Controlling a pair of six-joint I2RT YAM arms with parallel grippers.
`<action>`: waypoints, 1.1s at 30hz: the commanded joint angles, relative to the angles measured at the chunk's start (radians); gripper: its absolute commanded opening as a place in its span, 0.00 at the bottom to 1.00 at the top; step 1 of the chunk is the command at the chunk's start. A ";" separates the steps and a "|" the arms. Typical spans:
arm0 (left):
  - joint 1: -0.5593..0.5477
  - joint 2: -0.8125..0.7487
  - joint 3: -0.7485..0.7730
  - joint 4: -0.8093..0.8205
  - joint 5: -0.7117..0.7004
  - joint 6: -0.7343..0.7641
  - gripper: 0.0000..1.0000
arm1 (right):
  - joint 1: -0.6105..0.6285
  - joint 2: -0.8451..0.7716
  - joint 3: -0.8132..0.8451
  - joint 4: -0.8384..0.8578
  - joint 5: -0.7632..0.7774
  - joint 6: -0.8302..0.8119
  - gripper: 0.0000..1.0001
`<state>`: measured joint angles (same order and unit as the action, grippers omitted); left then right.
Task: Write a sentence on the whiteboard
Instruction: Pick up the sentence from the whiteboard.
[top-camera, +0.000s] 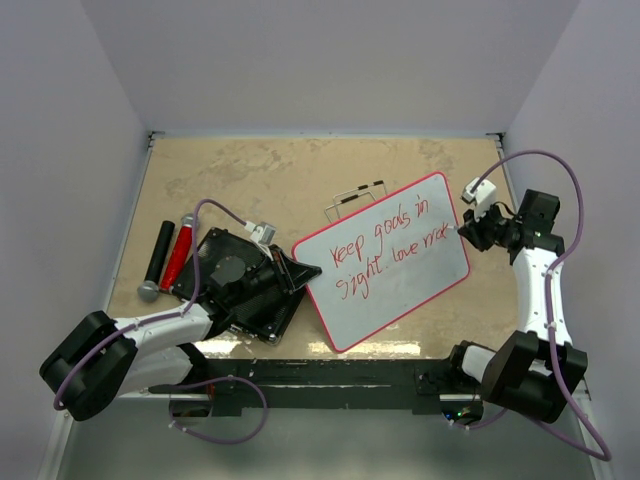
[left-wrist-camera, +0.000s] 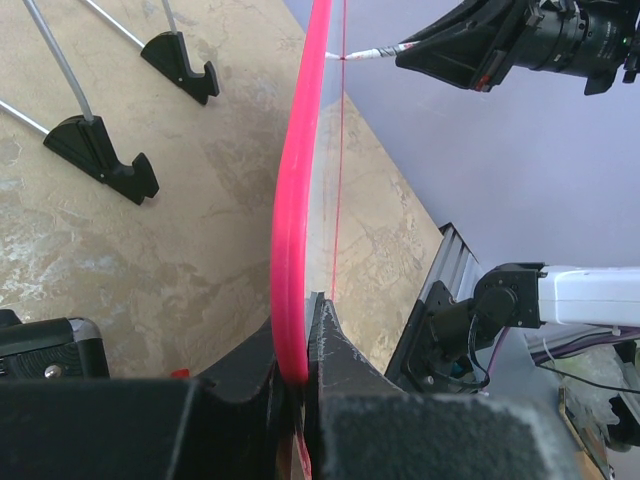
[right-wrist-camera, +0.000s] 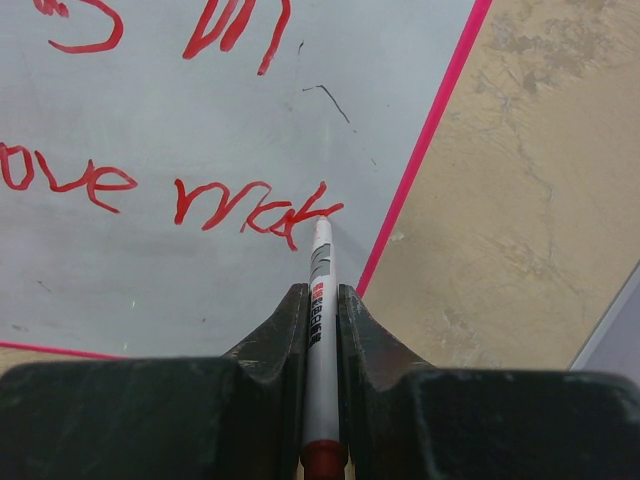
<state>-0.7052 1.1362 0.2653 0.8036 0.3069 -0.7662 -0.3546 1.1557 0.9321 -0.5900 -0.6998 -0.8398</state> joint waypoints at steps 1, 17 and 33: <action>-0.002 0.033 -0.034 -0.184 0.021 0.160 0.00 | 0.000 -0.005 0.024 -0.044 -0.038 -0.044 0.00; -0.004 0.039 -0.032 -0.184 0.020 0.160 0.00 | 0.000 0.001 0.008 -0.030 0.046 -0.022 0.00; -0.004 0.048 -0.029 -0.184 0.024 0.163 0.00 | 0.000 0.004 0.042 -0.014 0.023 -0.001 0.00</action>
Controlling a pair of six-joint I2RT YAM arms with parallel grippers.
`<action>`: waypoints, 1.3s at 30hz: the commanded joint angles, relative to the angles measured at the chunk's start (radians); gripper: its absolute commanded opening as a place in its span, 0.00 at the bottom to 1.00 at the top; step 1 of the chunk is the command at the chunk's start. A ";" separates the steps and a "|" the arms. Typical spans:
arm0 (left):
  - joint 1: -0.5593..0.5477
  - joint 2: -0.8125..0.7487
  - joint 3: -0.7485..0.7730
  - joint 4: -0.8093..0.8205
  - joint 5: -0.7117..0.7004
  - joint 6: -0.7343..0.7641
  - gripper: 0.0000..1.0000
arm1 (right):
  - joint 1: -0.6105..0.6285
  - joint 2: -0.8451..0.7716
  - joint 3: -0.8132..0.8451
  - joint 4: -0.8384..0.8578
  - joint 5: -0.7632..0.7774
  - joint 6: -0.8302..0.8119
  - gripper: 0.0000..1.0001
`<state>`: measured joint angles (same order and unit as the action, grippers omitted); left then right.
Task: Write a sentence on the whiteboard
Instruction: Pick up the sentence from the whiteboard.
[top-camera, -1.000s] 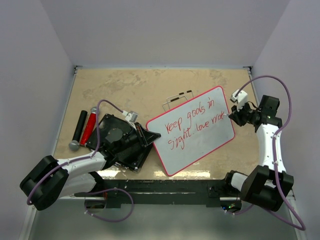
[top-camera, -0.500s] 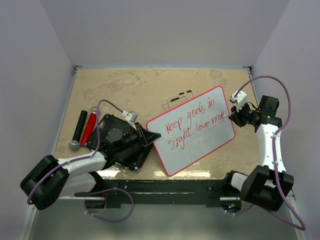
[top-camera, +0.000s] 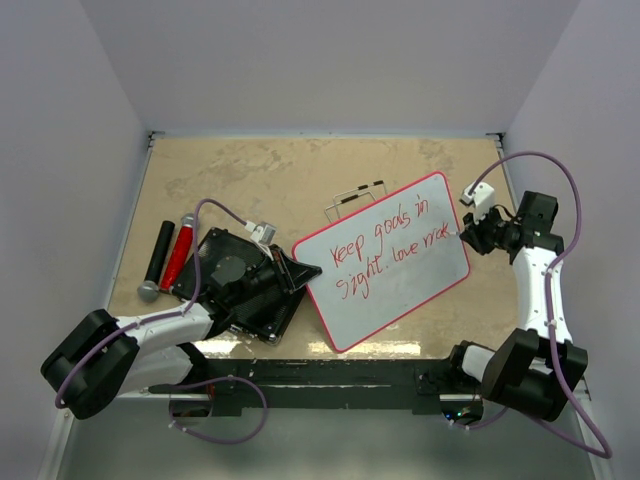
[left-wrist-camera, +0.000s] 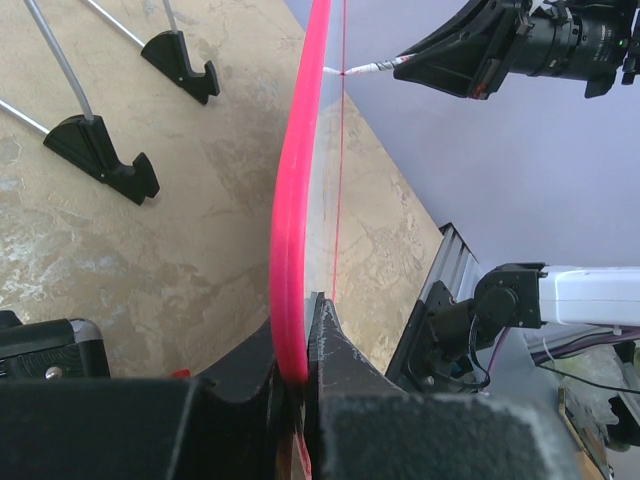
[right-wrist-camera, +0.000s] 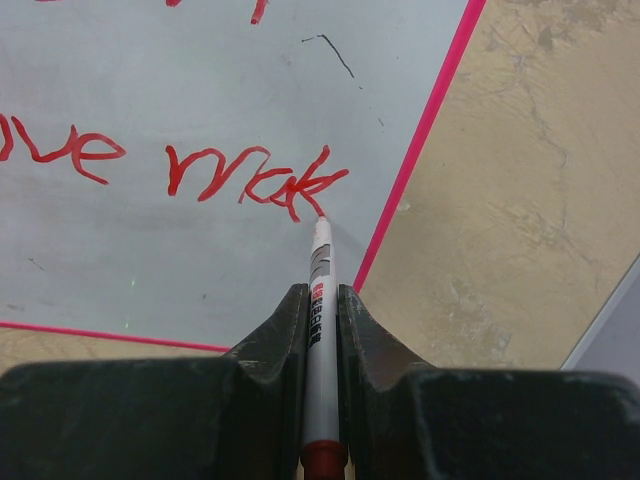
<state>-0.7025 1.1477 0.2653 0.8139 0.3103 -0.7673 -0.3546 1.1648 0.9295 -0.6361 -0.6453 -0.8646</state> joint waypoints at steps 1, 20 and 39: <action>-0.006 0.037 -0.029 -0.194 0.021 0.164 0.00 | 0.000 -0.004 0.049 0.030 -0.037 0.024 0.00; -0.006 0.041 -0.029 -0.193 0.024 0.164 0.00 | 0.000 -0.002 0.029 0.133 0.012 0.070 0.00; -0.006 0.047 -0.028 -0.194 0.024 0.166 0.00 | 0.000 0.018 0.022 0.009 -0.044 -0.044 0.00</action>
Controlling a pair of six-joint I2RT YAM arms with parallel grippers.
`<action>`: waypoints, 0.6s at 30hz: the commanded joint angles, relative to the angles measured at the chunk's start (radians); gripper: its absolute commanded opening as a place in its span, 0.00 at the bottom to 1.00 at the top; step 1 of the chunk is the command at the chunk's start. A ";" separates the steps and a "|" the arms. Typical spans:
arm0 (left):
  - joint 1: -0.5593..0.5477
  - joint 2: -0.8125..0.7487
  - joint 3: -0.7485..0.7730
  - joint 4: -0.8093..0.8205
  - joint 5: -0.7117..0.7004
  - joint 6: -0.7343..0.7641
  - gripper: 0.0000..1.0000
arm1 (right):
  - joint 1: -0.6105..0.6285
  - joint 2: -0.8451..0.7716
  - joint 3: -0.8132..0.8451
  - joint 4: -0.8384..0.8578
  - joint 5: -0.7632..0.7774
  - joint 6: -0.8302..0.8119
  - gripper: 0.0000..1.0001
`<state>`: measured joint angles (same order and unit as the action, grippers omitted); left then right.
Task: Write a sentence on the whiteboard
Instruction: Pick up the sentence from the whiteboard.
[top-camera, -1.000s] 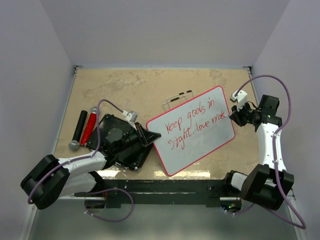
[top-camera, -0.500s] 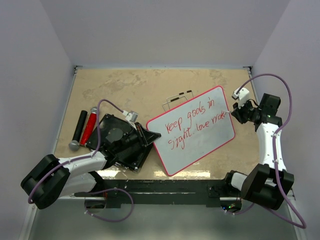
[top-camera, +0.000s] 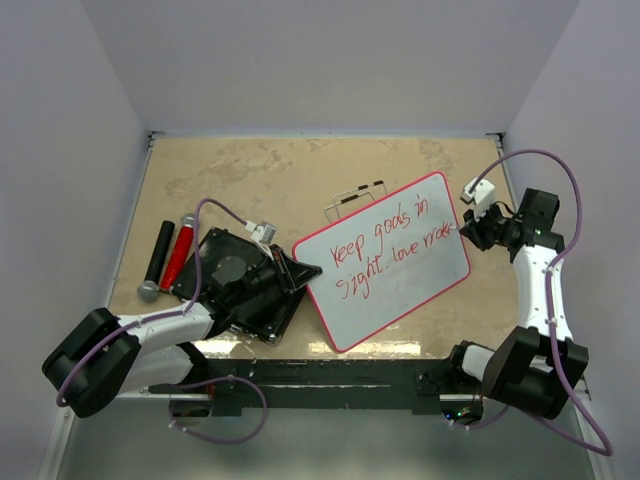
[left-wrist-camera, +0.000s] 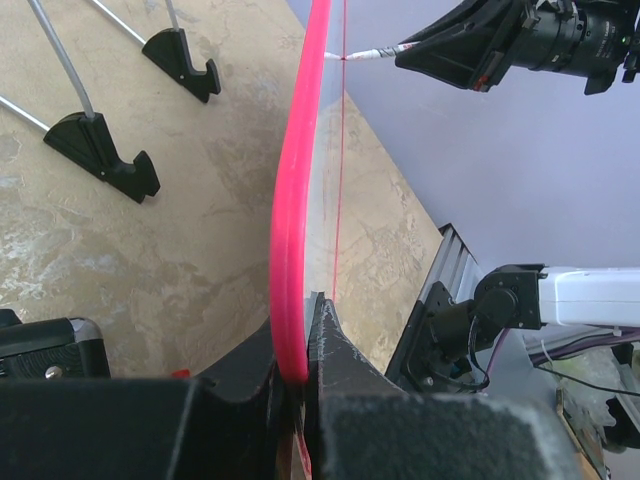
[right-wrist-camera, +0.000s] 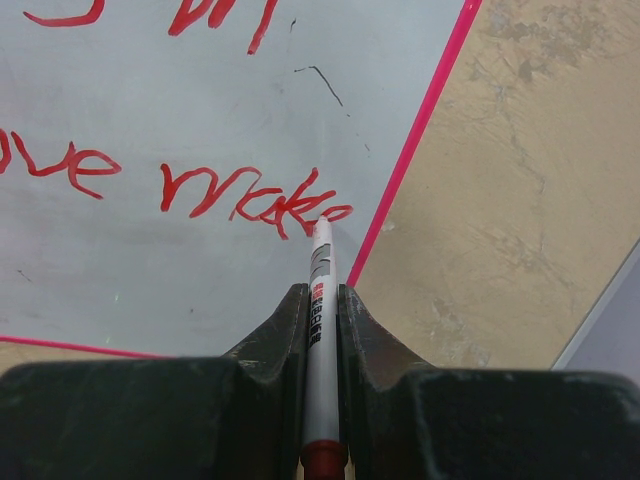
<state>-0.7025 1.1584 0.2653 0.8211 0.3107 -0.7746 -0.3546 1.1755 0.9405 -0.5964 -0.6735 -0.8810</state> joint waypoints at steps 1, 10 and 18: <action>-0.005 0.035 -0.026 -0.201 0.024 0.173 0.00 | 0.000 0.004 0.008 -0.025 0.011 -0.021 0.00; -0.006 0.037 -0.026 -0.204 0.024 0.176 0.00 | 0.000 -0.004 -0.009 0.026 0.083 0.027 0.00; -0.005 0.037 -0.028 -0.206 0.021 0.176 0.00 | 0.000 -0.036 0.029 0.018 0.019 0.043 0.00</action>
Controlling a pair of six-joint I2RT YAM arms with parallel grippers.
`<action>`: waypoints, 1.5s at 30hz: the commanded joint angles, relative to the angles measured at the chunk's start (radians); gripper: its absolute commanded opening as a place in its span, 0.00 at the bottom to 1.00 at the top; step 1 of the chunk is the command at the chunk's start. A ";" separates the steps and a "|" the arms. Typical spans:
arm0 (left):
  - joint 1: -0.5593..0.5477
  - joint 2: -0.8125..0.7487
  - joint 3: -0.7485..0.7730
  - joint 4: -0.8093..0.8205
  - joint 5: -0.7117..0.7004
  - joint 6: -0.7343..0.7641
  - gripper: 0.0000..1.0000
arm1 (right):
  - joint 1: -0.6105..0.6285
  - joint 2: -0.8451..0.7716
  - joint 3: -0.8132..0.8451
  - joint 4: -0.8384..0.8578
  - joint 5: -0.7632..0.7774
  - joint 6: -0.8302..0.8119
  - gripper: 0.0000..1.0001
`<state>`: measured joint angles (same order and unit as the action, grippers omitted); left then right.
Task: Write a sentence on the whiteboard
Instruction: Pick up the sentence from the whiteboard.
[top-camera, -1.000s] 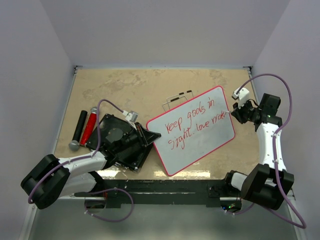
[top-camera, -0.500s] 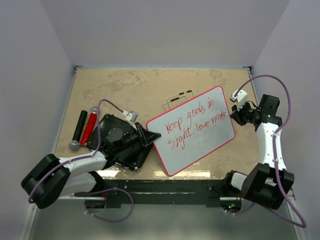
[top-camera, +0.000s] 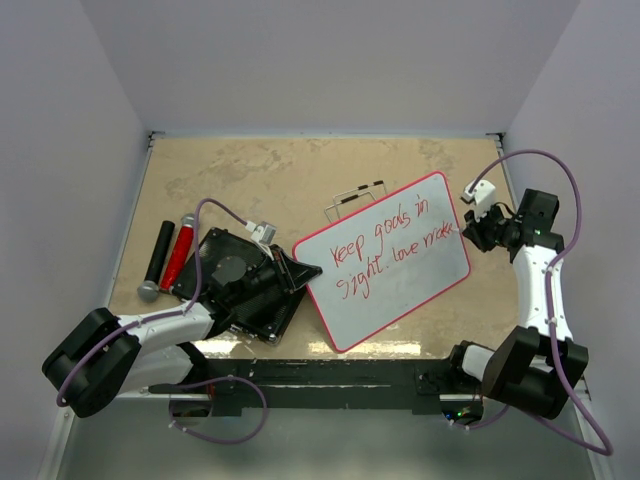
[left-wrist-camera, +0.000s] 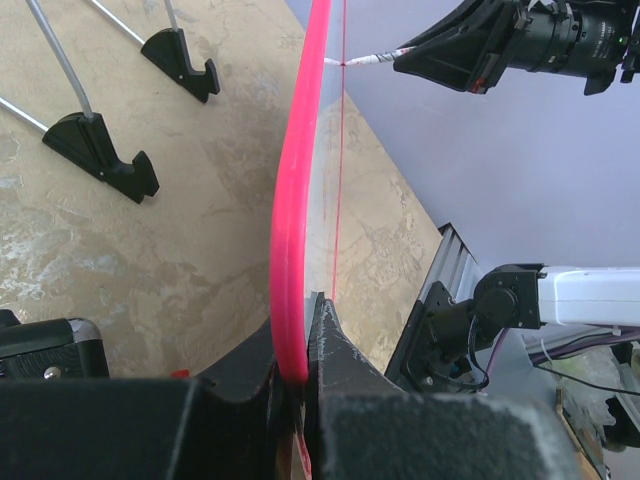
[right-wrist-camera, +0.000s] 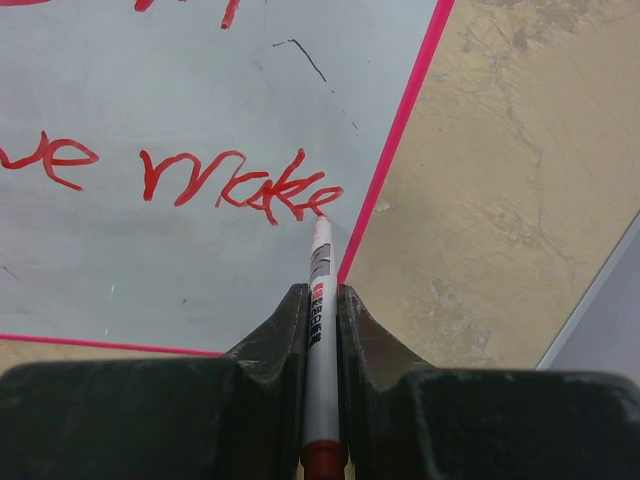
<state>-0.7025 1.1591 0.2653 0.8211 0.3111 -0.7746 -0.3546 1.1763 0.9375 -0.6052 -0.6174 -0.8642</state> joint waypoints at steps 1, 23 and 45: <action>-0.005 0.036 -0.028 -0.206 0.022 0.178 0.00 | -0.001 -0.040 0.034 0.041 -0.036 0.033 0.00; -0.006 0.047 -0.026 -0.195 0.034 0.179 0.00 | 0.000 0.002 0.034 0.133 -0.005 0.067 0.00; -0.006 0.048 -0.028 -0.194 0.034 0.181 0.00 | 0.000 0.008 0.017 0.044 -0.042 -0.018 0.00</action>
<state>-0.7010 1.1725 0.2653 0.8295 0.3134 -0.7795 -0.3546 1.1847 0.9390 -0.5465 -0.6468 -0.8726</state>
